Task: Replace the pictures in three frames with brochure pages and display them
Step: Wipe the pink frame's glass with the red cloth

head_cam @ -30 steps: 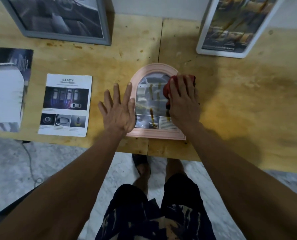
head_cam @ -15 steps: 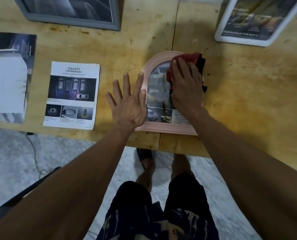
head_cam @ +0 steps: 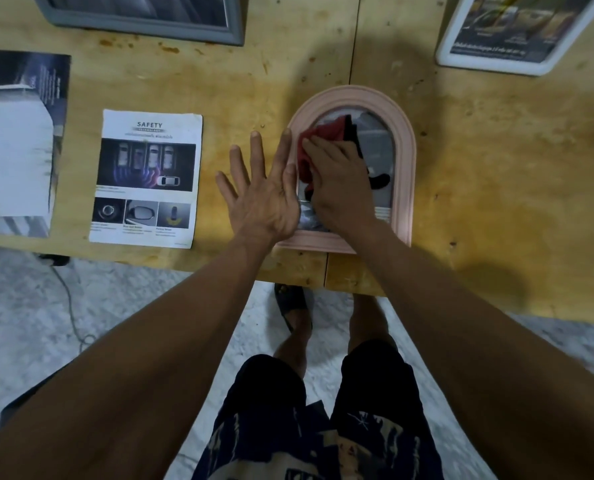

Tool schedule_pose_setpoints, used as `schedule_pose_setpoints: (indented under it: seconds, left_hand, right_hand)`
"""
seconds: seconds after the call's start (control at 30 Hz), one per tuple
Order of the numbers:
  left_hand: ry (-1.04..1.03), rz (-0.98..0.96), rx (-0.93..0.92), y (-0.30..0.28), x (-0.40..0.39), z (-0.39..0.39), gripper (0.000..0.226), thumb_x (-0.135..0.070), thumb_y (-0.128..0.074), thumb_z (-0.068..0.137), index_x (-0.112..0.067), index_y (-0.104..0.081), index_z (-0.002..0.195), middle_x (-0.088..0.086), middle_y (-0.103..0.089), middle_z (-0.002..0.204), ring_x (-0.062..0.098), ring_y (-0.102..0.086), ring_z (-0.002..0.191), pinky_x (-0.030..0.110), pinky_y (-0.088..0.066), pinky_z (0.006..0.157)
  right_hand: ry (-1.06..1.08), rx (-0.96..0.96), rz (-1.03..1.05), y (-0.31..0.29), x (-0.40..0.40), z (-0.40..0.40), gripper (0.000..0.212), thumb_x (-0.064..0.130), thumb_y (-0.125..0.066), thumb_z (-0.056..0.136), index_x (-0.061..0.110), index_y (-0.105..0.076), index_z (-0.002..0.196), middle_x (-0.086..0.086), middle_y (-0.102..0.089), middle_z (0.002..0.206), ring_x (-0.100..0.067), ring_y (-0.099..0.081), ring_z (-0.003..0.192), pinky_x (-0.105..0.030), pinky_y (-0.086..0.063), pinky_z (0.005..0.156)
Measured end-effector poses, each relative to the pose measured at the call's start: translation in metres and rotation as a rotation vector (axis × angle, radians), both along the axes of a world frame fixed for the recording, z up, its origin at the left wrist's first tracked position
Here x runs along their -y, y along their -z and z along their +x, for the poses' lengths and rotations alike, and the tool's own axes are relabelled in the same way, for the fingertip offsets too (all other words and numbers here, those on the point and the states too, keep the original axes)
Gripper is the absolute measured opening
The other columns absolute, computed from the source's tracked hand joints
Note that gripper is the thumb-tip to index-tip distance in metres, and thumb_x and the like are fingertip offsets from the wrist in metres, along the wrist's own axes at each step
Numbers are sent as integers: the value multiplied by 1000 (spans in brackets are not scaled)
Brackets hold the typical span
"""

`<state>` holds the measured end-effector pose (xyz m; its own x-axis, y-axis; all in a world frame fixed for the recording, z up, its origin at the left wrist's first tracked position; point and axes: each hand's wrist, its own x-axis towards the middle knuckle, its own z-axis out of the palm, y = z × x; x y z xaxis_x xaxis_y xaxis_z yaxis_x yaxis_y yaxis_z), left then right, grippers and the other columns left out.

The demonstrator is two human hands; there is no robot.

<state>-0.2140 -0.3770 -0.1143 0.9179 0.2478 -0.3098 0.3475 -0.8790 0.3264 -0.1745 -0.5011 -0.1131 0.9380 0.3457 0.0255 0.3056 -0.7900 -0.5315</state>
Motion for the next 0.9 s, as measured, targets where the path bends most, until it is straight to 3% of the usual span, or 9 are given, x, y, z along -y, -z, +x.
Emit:
schedule_pose_setpoints:
  seconds: [0.27,0.37,0.47,0.6,0.67,0.77,0.83,0.9]
  left_hand:
    - [16,-43,-88,-3,-4,4,50,-55,-5,104,-55,11,151,-6,17,166,30,20,151,58,15,115]
    - [21,-50,-104,-3,-4,5,50,-55,-5,103,-55,12,151,-5,18,166,29,21,151,58,16,115]
    - [18,-44,-87,-4,-3,3,51,-55,-5,103,-54,12,151,-5,17,166,30,20,151,59,15,116]
    - [6,-33,-51,-5,0,1,50,-54,-5,104,-54,10,151,-4,13,167,30,17,152,59,13,118]
    - [-1,-30,-40,-5,0,1,50,-53,-5,104,-54,10,151,-4,12,167,30,16,152,60,12,118]
    - [2,-26,-19,-4,1,-1,50,-53,-5,104,-54,9,152,-4,11,167,31,15,152,60,11,118]
    - [4,-26,-14,-4,0,-1,50,-54,-5,104,-53,9,152,-3,11,167,31,15,152,60,11,118]
    - [1,-25,-9,-3,0,0,50,-54,-6,104,-53,9,152,-3,11,167,31,15,152,60,12,118]
  right_hand:
    - [-88,-12,79,-12,17,-46,36,17,-43,87,6,-72,106,-9,-72,105,-33,-59,94,-47,-52,77]
    - [-164,-87,32,-15,25,-58,27,7,-52,80,10,-69,101,-7,-70,100,-31,-53,92,-48,-49,74]
    - [-190,-178,-35,-22,30,-58,27,7,-57,79,9,-65,104,-9,-66,105,-32,-50,98,-49,-48,77]
    - [-180,-194,-98,-30,39,-57,25,16,-46,86,5,-59,105,-15,-60,105,-33,-51,98,-43,-41,81]
    - [-151,-295,-116,-33,47,-47,22,18,-45,92,11,-59,108,-9,-61,106,-27,-54,99,-39,-45,83]
    - [-1,-384,6,-48,56,-20,21,20,-40,97,17,-60,103,-2,-66,98,-16,-61,88,-26,-50,72]
    - [149,-312,124,-59,57,9,21,16,-38,98,12,-58,104,-1,-64,94,-1,-59,77,-9,-42,60]
    - [204,-171,164,-61,54,41,23,18,-37,98,12,-57,107,-2,-61,97,2,-58,76,-9,-46,64]
